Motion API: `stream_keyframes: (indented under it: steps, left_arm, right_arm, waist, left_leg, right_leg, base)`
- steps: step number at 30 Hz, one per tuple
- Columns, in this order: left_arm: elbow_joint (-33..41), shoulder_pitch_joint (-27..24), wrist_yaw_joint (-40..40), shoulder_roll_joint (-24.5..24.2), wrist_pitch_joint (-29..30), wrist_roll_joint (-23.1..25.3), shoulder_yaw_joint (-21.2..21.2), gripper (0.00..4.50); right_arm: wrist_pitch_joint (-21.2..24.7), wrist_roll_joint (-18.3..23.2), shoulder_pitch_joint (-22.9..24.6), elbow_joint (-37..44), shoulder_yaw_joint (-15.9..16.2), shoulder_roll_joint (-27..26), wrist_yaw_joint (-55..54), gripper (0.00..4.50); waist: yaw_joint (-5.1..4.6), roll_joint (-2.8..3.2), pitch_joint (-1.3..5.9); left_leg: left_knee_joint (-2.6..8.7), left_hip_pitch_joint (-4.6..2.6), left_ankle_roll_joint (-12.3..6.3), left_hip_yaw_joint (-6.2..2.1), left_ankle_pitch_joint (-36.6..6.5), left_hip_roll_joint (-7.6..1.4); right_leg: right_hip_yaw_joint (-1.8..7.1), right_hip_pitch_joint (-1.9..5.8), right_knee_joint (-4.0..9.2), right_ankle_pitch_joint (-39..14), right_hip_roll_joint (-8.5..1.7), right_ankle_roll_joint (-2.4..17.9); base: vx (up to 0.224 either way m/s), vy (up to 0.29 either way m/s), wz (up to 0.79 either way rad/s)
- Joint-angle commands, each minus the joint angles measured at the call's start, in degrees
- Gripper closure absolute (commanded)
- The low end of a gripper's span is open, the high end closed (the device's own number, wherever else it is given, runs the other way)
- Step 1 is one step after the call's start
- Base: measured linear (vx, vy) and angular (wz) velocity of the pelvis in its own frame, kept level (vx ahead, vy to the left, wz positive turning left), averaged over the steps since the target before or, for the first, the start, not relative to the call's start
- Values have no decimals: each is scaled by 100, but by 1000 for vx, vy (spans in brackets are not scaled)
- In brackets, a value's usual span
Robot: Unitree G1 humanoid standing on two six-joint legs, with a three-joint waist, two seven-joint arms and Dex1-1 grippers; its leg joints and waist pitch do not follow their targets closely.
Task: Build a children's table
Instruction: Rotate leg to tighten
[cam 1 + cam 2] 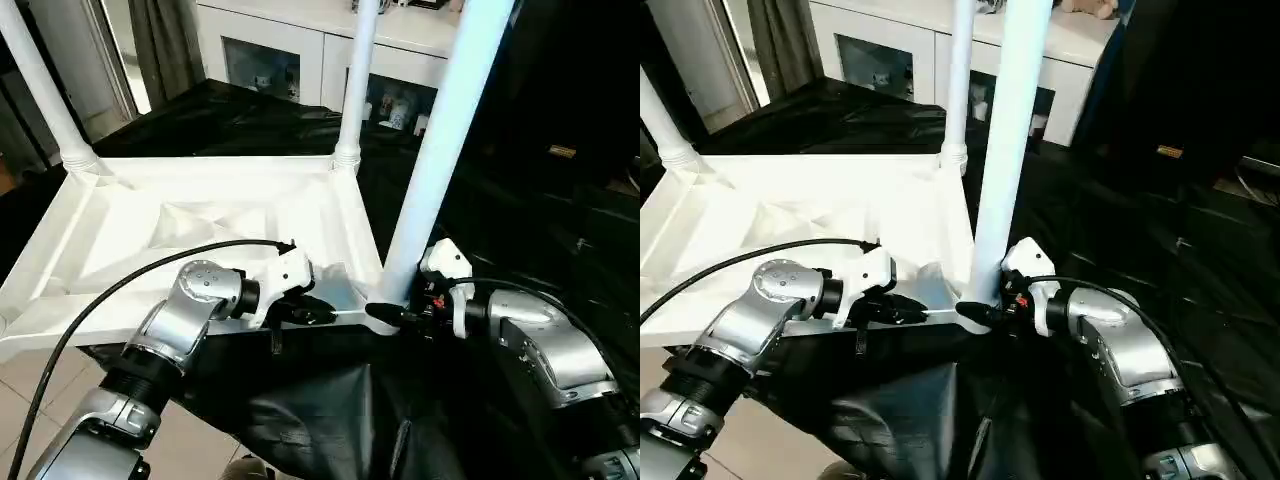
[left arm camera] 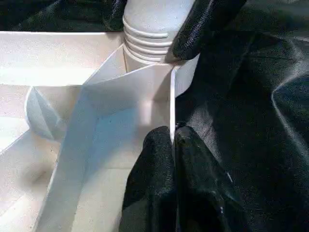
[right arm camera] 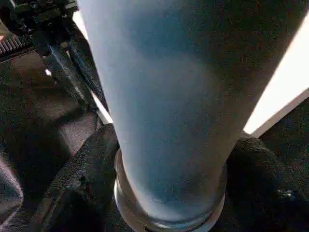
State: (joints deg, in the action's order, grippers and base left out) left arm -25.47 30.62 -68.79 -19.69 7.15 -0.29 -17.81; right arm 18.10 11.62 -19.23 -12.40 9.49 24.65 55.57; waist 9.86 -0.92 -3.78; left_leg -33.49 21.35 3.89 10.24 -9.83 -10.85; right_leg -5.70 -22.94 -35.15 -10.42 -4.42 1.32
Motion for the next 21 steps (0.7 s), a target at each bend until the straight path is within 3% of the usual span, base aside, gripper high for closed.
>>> stream_keyframes:
  steps: [1, 5, 12, 15, 18, 21]
  left_arm:
    - [267, 33, -94, 90, -81, -301, 91, 450]
    - [-119, 231, 664, 249, -29, 4, 171, 450]
    - [-1358, 1022, 2700, 965, 404, 476, 426, 450]
    - [-1704, 1248, 3083, 1211, 412, 569, 356, 450]
    - [-1956, 1420, 3228, 1414, 350, 650, 273, 450]
    - [-2027, 1478, 3239, 1469, 311, 665, 266, 450]
  right_arm:
    - [44, 57, 37, 110, -13, 18, 11, 175]
    - [107, -141, -22, -252, -180, -303, -805, 176]
    - [376, -465, -405, -1238, -904, -1620, -3773, 176]
    - [213, -587, -533, -1504, -908, -1908, -4342, 176]
    - [49, -615, -577, -1514, -796, -2139, -4301, 176]
    - [-82, -677, -585, -1445, -768, -2186, -4235, 176]
  waist:
    - [3, -35, 405]
    - [-25, -39, 407]
    - [-69, -34, 435]
    - [-61, -45, 443]
    - [-29, -16, 433]
    - [-23, -24, 428]
  left_leg:
    - [391, -79, -212, -116, -1165, -306]
    - [396, -82, -144, -116, -1190, -291]
    - [400, -108, 81, -131, -1149, -279]
    - [388, -98, 54, -115, -1014, -263]
    - [392, -116, 5, -108, -1073, -270]
    - [405, -104, 6, -117, -1136, -274]
  right_leg:
    - [364, 283, 474, -1585, -544, 887]
    - [357, 273, 483, -1654, -535, 888]
    - [362, 265, 479, -1669, -557, 832]
    - [371, 279, 458, -1390, -551, 830]
    - [377, 267, 473, -1349, -549, 789]
    - [374, 280, 479, -1377, -550, 743]
  base:
    - [0, 0, 0]
    - [0, 0, 0]
    - [0, 0, 0]
    - [0, 0, 0]
    - [0, 0, 0]
    - [0, 0, 0]
